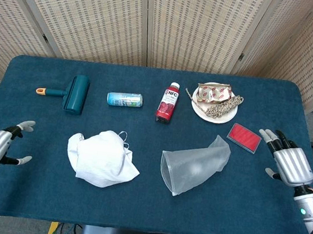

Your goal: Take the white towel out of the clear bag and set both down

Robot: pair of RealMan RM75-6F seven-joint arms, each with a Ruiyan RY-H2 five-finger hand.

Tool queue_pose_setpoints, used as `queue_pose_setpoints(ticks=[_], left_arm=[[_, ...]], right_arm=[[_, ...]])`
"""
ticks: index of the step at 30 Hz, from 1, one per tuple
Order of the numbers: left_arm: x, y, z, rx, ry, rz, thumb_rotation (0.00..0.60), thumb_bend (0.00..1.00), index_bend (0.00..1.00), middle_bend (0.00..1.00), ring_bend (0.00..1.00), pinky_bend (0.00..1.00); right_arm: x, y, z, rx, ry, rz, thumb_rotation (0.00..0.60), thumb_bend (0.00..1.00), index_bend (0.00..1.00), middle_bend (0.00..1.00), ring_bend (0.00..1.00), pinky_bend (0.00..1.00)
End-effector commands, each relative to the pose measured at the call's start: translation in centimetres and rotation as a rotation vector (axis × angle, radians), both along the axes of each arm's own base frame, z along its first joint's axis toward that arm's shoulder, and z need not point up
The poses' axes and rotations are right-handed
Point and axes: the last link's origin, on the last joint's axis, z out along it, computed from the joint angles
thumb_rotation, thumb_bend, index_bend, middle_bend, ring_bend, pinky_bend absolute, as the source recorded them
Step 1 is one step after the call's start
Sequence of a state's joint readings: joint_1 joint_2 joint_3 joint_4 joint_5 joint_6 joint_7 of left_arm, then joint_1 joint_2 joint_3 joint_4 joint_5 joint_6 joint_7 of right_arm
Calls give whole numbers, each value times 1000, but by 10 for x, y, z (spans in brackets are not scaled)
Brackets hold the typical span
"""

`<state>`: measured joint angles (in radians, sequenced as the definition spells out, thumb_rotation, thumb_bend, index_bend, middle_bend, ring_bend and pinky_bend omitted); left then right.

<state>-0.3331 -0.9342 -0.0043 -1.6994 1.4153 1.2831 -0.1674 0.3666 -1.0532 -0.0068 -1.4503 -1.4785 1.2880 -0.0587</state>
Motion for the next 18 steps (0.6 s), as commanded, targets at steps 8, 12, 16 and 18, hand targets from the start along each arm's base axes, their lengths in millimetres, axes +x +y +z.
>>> queue_pose_setpoints(ticks=[8, 12, 16, 18], left_arm=[[-41, -38, 29, 96, 41, 84, 600, 0, 191, 313, 359, 579], [-47, -40, 29, 98, 48, 106, 600, 0, 197, 318, 360, 578], [-45, -37, 30, 103, 45, 110, 600, 0, 200, 321, 360, 579], [-42, -38, 29, 103, 43, 102, 600, 0, 202, 322, 360, 579]], right_arm=[[-26, 52, 14, -53, -29, -115, 600, 0, 148, 171, 63, 336], [-38, 70, 16, -64, -39, -168, 600, 0, 148, 171, 63, 336], [-46, 77, 20, -72, -37, -192, 600, 0, 148, 171, 63, 336], [-46, 76, 20, -70, -34, -187, 600, 0, 148, 171, 63, 336]])
